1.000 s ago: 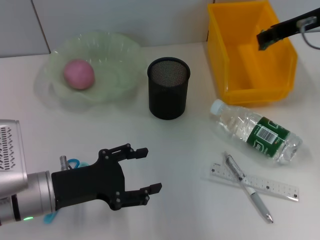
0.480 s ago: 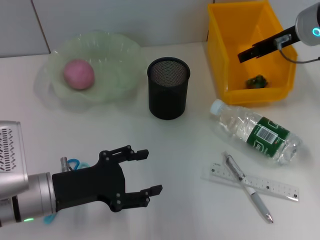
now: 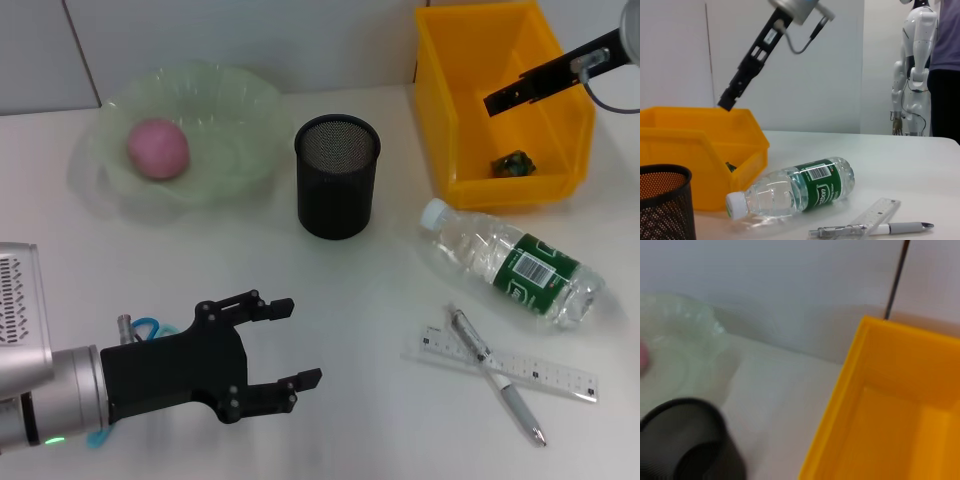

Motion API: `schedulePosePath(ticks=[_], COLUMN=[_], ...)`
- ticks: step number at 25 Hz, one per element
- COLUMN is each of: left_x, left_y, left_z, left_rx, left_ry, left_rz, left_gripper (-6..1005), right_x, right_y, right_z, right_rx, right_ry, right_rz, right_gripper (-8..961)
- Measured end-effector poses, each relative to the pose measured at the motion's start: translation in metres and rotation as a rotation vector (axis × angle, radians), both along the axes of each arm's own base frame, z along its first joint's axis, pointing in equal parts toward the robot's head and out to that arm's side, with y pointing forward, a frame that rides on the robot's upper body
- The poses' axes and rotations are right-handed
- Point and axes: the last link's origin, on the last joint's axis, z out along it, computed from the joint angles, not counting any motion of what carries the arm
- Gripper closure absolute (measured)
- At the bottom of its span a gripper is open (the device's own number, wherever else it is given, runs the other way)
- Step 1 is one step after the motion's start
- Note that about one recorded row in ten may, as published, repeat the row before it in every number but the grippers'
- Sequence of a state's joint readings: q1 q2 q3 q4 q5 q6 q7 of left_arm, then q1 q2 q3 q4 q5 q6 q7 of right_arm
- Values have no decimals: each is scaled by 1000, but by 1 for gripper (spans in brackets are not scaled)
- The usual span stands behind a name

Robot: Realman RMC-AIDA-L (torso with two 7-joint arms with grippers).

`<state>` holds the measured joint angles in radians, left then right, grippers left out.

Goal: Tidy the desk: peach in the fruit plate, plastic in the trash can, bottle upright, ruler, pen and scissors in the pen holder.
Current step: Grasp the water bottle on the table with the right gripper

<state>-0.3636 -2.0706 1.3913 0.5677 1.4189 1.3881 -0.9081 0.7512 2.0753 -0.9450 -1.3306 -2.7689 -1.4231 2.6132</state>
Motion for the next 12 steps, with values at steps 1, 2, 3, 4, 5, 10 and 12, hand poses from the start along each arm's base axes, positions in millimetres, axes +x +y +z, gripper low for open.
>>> schedulePosePath(ticks=[1,2,3,4,5,10,12], left_x=[0,0,0,0,1,2,2], left_y=[0,0,0,1,1,2,2], left_z=[0,0,0,1,1,1,1], left_rx=[1,1,1,2,2,2,2], left_ry=[0,0,0,0,0,-1,-1], left_rz=[0,0,0,-2,-3,-6,-6], left_gripper=[205,205,205,205,205,206,206], right_x=[-3,-7,-12,-19,-19,-31,-31], right_y=[-4,-8,-12,-18,-18,-30,-32], right_z=[2,3,4,5,5,4,3], right_rx=[-12,-32,-55,-100,-100,-205,-229], right_ry=[4,8,10,7,7,-17,-34], right_rz=[-8,-15,-19,-23,-23,-53,-67], right_gripper=[165,164,163,163,163,163,163])
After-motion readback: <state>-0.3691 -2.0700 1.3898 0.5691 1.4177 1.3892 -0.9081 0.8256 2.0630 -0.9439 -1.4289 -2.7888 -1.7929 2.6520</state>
